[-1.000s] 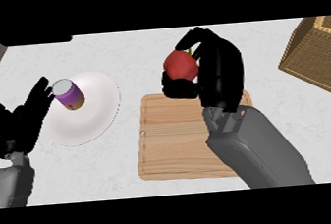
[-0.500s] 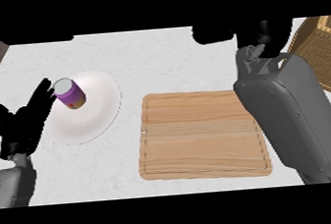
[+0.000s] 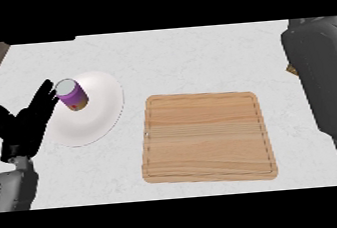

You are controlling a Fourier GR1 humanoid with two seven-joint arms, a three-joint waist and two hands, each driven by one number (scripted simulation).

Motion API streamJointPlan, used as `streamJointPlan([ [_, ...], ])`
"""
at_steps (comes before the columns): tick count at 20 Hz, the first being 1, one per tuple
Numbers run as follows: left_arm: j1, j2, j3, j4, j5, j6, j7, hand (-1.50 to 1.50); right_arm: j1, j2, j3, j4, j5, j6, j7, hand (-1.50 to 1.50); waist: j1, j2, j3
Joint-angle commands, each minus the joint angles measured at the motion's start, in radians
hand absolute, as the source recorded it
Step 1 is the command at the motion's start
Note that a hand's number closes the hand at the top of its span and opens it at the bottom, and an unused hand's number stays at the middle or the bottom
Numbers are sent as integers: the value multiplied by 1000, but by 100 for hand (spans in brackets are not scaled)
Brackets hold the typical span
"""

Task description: Pick the bell pepper from the cutting board and place it in the basket

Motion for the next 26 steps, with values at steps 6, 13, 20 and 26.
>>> streamJointPlan([
  [6,-24,29,43,63,12,-31,-45,0,87,-131,-131,140,-44,-76,-180,150,-3,2,0],
  [13,-34,7,22,18,14,-30,21,0,138,-152,-188,249,-102,-148,-346,150,-1,1,0],
  [20,-10,10,51,72,7,-33,-48,0,191,-177,-292,411,-207,-281,-566,150,3,4,0],
  [26,-9,0,24,-7,-9,-26,-10,0,120,-222,-359,576,-189,-386,-511,-150,10,4,1],
])
